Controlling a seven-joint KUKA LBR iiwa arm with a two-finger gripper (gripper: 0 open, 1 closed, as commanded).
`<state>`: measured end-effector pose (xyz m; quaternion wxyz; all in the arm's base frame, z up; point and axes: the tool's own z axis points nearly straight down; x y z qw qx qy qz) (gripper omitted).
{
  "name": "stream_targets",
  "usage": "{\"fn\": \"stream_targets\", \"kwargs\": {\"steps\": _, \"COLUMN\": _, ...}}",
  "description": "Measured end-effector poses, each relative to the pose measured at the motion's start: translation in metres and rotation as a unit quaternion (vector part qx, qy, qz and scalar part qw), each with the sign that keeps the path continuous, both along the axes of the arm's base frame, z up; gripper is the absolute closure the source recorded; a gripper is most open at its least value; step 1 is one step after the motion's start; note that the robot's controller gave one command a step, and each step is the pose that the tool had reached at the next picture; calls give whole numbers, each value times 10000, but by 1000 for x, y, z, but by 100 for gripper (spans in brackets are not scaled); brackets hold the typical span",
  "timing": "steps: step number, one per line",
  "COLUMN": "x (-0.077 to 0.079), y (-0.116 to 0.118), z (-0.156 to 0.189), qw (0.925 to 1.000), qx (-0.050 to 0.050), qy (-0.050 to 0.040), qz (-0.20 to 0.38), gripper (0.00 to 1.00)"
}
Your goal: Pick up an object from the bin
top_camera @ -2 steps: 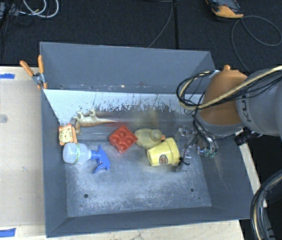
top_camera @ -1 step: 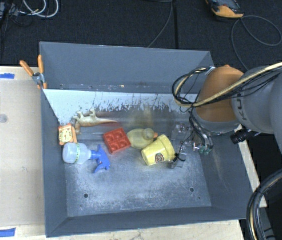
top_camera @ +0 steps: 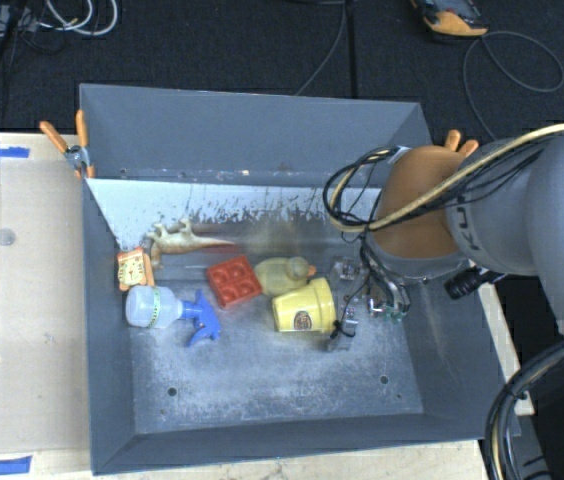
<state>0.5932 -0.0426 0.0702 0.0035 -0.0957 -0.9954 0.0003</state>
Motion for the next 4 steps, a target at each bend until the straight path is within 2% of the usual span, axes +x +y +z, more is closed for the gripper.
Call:
{"fn": "stream_targets", "kwargs": {"steps": 1, "x": 1, "y": 22, "z": 0, "qw": 9988, "qx": 12, "qy": -5, "qz": 486, "gripper": 0}}
{"fn": "stream_targets", "kwargs": {"steps": 2, "x": -12, "y": 56, "z": -1, "qw": 10000, "qx": 3, "qy": 11, "qz": 51, "gripper": 100}}
{"fn": "stream_targets", "kwargs": {"steps": 3, "x": -13, "y": 56, "z": -1, "qw": 10000, "qx": -2, "qy": 13, "qz": 57, "gripper": 0}}
{"fn": "stream_targets", "kwargs": {"steps": 4, "x": -13, "y": 56, "z": -1, "qw": 10000, "qx": -3, "qy": 12, "qz": 60, "gripper": 0}}
